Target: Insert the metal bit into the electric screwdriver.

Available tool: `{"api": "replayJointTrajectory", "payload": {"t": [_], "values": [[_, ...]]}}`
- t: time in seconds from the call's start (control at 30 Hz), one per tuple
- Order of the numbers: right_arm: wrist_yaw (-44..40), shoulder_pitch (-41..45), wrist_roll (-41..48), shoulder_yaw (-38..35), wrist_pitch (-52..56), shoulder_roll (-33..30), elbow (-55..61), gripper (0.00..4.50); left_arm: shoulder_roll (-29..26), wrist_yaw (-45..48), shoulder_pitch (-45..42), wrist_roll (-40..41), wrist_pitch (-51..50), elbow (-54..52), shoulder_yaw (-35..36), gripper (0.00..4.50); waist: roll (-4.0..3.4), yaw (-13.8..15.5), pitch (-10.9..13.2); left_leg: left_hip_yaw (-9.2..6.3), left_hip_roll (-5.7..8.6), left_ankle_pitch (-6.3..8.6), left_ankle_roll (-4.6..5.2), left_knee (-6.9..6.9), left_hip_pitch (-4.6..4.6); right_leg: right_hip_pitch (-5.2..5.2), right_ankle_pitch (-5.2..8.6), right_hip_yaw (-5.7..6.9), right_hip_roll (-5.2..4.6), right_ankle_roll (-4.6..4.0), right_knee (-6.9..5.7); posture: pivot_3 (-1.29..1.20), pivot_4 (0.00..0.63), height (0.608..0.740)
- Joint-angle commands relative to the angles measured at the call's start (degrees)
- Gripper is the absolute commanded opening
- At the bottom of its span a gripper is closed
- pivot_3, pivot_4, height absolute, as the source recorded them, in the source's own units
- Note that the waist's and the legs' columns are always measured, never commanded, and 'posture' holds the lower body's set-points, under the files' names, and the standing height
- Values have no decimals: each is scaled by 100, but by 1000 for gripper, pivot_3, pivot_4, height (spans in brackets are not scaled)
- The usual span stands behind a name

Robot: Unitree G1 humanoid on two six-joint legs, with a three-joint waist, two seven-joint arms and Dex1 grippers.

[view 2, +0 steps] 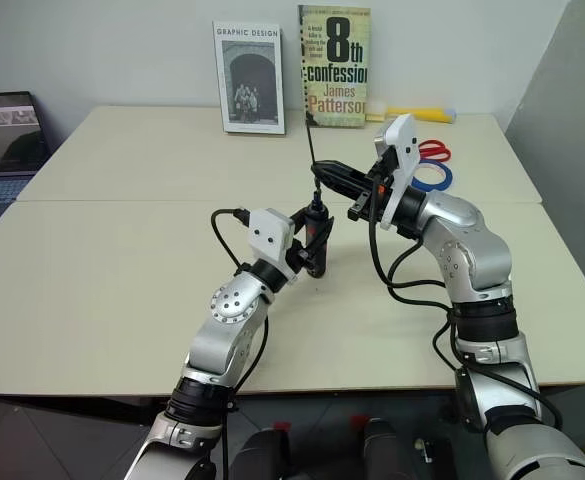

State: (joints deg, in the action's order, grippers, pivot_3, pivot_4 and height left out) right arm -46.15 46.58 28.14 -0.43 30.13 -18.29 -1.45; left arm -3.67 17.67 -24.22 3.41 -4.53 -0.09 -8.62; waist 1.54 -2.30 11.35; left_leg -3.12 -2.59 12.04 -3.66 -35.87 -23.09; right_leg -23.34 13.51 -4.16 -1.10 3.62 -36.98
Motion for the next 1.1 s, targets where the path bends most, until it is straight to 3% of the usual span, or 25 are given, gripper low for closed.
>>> {"api": "replayJointTrajectory", "payload": {"t": [0.03,1.1], "values": [[-38,82,33,-18,-108,2,92,0,-45,-7,43,-42,-9,-119,11,1643,0,-4,0,0,0,0,0,0,0,0,0,0,0,0,0,0,150,740],[2,35,19,-57,-320,67,-71,0,-66,-25,42,-39,-23,-105,43,1643,0,-18,0,0,0,0,0,3,0,-1,1,0,0,-2,2,0,150,740]]}}
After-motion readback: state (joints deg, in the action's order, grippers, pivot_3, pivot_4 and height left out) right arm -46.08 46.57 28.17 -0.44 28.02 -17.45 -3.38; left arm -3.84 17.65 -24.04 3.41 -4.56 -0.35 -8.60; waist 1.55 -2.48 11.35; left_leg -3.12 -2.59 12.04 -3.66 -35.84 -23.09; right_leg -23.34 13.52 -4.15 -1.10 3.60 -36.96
